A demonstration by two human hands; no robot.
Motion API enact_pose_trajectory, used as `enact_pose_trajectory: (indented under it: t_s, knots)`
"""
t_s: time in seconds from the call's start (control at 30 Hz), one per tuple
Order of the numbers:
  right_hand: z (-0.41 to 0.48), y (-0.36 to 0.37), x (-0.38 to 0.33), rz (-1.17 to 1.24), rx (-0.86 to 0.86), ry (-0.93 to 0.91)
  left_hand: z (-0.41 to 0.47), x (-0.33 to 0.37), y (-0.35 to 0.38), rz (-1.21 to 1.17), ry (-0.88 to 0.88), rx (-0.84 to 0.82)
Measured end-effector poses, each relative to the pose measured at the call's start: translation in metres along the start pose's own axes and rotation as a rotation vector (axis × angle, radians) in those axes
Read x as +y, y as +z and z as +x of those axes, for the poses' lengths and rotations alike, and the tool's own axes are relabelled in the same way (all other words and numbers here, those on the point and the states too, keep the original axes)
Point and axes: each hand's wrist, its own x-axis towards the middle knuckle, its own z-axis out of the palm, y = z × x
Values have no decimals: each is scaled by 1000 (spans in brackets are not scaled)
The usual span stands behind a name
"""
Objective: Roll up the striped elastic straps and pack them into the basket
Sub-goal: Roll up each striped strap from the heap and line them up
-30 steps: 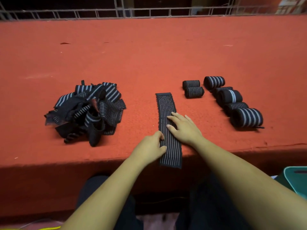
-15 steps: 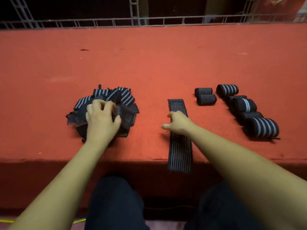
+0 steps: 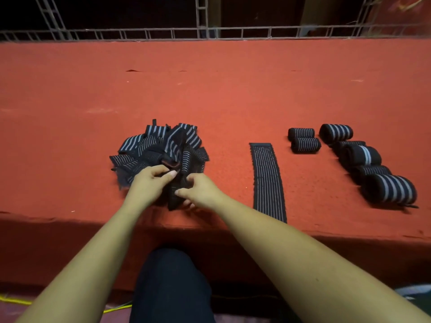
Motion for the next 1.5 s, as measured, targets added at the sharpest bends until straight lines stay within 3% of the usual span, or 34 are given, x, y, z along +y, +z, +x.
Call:
enact_pose_trajectory:
  t_s: [0.3, 0.47, 0.6, 0.7, 0.77, 0.87, 0.97, 1.17, 1.33, 1.4, 1.5]
  knots:
    - [-15, -46, 0, 136, -3, 7, 13, -5, 2, -19, -58, 185]
    - [-37, -115, 3, 384, 126, -39, 23, -7, 13, 6, -116, 226]
    - [-59, -147, 13, 426, 169, -23, 17, 11, 25, 156, 26, 361]
    - [-68, -160, 15, 478, 140, -24, 8, 44, 32, 275, 332, 525]
    - [-73, -165, 13, 508, 117, -5, 6, 69, 40, 149, 466, 301]
    - [-80, -172, 5, 610, 53, 27, -4, 100, 53, -222, 328, -275]
    - [-89, -180, -1, 785, 16, 45, -12, 105, 66, -411, 247, -539]
    - [-102, -197, -3, 1167, 181, 63, -21, 99, 77, -445, 198, -598]
    - [-100, -215, 5, 1196, 239, 18, -20, 93, 76, -372, 166, -602]
    - [-95, -217, 12, 1072, 263, 16, -19, 95, 76, -393, 170, -481]
    - [-90, -215, 26, 569, 127, 113, -18, 106, 73, -595, 121, -311]
